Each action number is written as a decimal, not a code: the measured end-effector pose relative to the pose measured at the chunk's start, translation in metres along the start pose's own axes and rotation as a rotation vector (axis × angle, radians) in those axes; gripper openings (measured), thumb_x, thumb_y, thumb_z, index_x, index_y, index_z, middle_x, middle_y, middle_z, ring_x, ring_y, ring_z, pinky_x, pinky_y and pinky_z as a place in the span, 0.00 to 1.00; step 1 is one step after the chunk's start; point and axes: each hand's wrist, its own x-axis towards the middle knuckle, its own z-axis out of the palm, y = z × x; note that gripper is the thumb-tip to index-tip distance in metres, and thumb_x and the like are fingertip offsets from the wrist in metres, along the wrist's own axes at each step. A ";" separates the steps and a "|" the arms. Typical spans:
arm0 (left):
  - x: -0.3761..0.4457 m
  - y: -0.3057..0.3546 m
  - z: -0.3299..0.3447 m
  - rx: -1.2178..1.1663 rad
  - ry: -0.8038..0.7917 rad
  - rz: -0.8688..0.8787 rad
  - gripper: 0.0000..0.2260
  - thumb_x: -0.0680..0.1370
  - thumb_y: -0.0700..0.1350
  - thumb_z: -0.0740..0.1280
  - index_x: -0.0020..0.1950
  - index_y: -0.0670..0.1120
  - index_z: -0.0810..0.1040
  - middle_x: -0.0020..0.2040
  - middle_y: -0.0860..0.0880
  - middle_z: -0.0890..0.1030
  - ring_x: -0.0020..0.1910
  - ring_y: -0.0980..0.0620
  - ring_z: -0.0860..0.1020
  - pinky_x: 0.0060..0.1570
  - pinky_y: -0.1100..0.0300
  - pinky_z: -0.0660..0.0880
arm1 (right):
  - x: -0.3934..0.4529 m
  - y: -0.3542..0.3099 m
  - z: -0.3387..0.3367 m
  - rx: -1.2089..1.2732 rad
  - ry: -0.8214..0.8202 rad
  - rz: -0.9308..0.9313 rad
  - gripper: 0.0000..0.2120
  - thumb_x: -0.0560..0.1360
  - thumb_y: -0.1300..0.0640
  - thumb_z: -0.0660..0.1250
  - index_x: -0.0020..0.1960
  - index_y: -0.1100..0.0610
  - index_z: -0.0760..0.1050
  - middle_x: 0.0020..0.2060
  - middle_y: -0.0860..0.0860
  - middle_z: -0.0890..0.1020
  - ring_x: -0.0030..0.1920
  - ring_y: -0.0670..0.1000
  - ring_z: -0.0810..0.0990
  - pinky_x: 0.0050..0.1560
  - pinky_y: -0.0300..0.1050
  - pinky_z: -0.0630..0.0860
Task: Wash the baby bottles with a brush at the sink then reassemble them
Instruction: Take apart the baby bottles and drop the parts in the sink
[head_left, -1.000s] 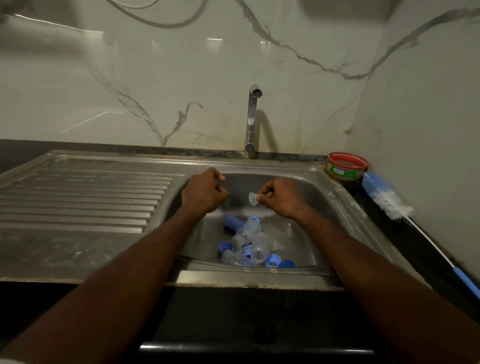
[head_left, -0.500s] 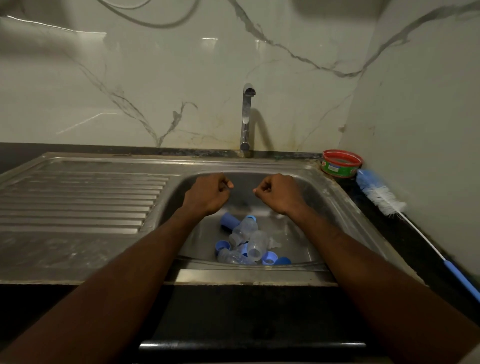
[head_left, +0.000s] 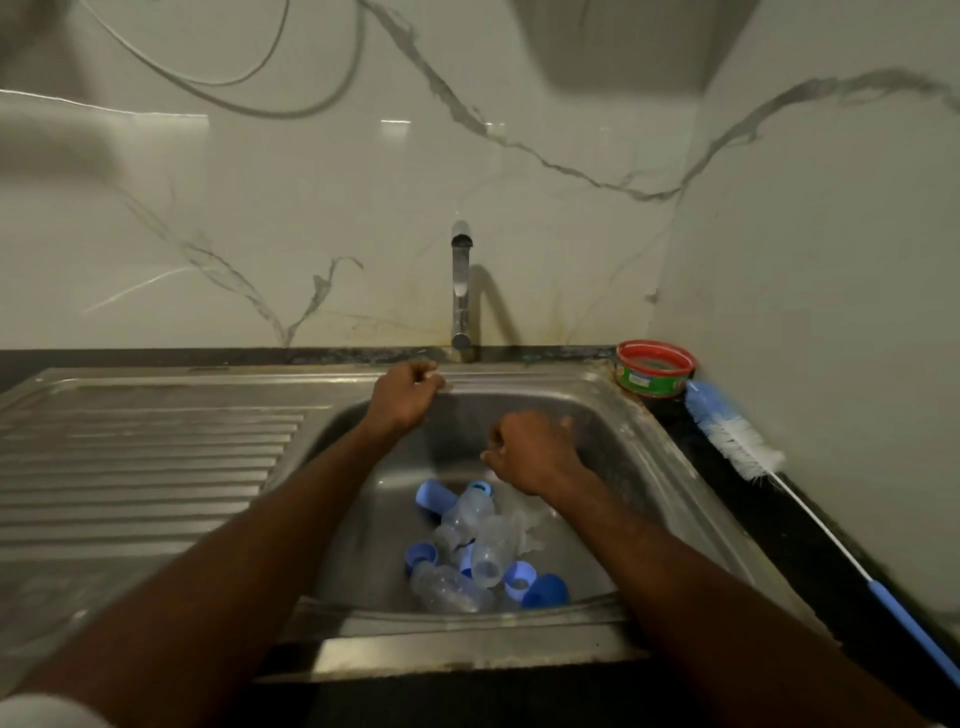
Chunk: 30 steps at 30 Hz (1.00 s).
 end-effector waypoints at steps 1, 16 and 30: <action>0.011 0.005 0.002 0.010 0.035 -0.010 0.14 0.81 0.45 0.67 0.66 0.44 0.80 0.57 0.43 0.82 0.53 0.45 0.81 0.44 0.52 0.81 | 0.001 0.001 0.000 -0.014 -0.017 -0.001 0.10 0.78 0.42 0.67 0.44 0.47 0.75 0.47 0.49 0.81 0.54 0.53 0.79 0.68 0.65 0.65; 0.054 0.030 0.031 1.113 0.145 0.411 0.26 0.81 0.56 0.62 0.76 0.49 0.61 0.57 0.43 0.76 0.48 0.42 0.80 0.41 0.52 0.72 | 0.011 0.002 0.005 -0.016 -0.159 -0.009 0.12 0.78 0.44 0.68 0.54 0.51 0.78 0.54 0.52 0.82 0.59 0.56 0.78 0.69 0.69 0.62; -0.023 -0.002 0.015 0.887 -0.125 -0.023 0.14 0.79 0.56 0.68 0.61 0.51 0.77 0.56 0.48 0.81 0.53 0.49 0.79 0.51 0.52 0.71 | 0.001 0.002 -0.007 -0.019 -0.141 0.031 0.07 0.79 0.49 0.67 0.52 0.51 0.78 0.50 0.51 0.81 0.55 0.54 0.78 0.65 0.62 0.68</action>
